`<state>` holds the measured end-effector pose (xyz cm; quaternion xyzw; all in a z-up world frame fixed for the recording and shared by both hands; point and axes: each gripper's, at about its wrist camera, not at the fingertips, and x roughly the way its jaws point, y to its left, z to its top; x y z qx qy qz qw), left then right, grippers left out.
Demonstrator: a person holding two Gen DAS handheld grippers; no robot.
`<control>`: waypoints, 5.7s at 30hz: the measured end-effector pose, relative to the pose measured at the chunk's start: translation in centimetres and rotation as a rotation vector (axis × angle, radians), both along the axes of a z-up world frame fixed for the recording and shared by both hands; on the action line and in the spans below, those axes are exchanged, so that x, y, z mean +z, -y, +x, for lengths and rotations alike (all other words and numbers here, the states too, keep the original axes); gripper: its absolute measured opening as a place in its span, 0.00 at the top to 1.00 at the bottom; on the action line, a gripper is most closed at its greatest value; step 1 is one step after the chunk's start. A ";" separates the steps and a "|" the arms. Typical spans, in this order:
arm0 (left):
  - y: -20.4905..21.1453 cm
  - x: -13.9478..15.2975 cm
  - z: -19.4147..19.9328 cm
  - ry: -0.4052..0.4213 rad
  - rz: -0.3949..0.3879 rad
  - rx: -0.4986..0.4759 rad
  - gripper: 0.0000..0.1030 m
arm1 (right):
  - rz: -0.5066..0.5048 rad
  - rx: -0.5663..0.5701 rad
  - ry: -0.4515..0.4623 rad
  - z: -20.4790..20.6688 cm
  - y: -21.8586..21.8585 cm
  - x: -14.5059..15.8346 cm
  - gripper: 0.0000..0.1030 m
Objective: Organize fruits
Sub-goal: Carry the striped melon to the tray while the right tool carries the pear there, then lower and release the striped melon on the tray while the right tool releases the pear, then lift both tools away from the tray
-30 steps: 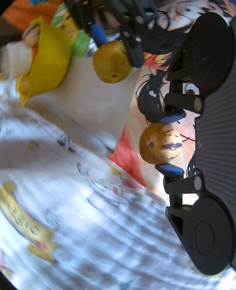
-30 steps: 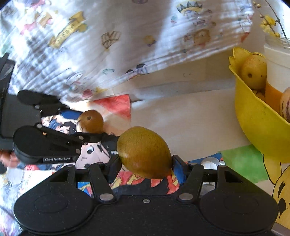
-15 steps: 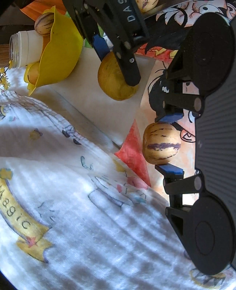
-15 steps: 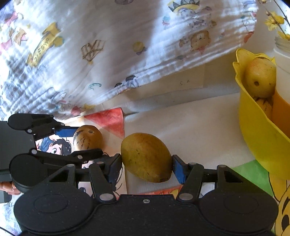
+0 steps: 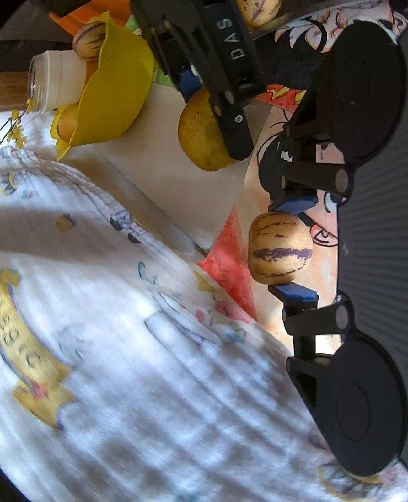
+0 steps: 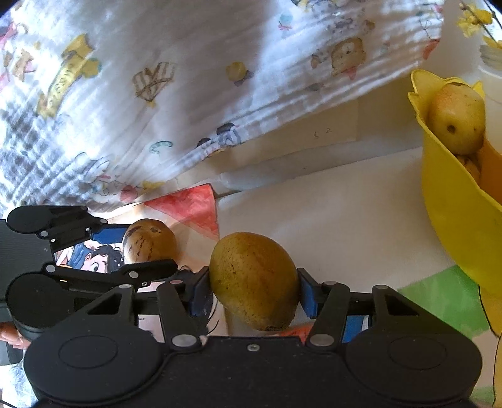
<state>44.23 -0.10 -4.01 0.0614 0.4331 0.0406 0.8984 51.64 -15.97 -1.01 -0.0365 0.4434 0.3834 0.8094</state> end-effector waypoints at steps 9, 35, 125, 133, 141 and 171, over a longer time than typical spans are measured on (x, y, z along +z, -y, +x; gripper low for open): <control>-0.9 0.7 -2.9 0.049 -0.059 0.018 0.53 | 0.048 -0.048 0.027 -3.6 1.2 2.2 0.43; 3.7 11.7 -22.9 0.357 -0.259 -0.149 0.52 | 0.146 -0.410 0.316 -27.8 12.2 13.8 0.43; 13.1 5.6 -31.3 0.355 -0.246 -0.156 0.03 | 0.200 -0.584 0.358 -38.3 23.4 4.7 0.10; 10.0 5.5 -33.2 0.371 -0.228 -0.082 0.00 | 0.149 -0.630 0.475 -42.6 20.2 5.4 0.01; 8.0 4.7 -35.9 0.392 -0.192 -0.070 0.00 | 0.107 -0.668 0.552 -46.4 17.2 4.8 0.01; 4.6 2.8 -39.9 0.441 -0.161 -0.040 0.00 | 0.089 -0.642 0.607 -50.9 12.5 3.0 0.01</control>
